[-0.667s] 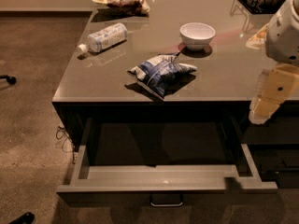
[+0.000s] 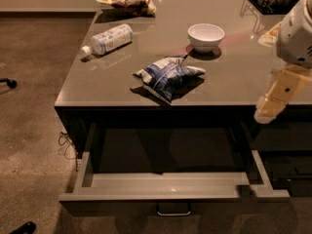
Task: Place blue chip bag into top drawer
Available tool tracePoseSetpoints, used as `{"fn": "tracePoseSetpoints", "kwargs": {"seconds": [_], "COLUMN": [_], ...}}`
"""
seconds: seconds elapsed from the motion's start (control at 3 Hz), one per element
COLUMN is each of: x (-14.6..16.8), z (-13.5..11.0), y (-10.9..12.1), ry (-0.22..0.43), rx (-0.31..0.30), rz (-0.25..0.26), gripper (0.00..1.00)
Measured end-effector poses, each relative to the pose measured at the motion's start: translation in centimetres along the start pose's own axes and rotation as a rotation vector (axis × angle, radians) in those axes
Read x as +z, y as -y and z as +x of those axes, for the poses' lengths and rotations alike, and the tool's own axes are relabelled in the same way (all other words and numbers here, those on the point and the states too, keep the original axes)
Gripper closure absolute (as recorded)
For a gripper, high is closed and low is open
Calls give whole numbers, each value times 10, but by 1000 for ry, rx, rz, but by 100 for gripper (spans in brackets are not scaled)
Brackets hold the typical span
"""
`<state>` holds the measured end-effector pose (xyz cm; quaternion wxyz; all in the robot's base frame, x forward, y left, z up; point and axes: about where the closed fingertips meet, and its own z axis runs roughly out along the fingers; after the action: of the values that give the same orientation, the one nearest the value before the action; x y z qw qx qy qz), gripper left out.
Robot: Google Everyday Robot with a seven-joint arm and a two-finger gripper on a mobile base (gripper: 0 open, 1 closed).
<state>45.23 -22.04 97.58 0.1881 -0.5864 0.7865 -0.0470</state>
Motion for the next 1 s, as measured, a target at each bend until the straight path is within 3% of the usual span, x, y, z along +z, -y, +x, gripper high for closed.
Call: {"fn": "tracePoseSetpoints", "kwargs": {"seconds": [0.67, 1.0], "x": [44, 66], "z": [-27, -59], "y": [66, 89], "ry": [167, 270], "rx": [28, -4], "rz": [128, 146], "gripper": [0, 0]}}
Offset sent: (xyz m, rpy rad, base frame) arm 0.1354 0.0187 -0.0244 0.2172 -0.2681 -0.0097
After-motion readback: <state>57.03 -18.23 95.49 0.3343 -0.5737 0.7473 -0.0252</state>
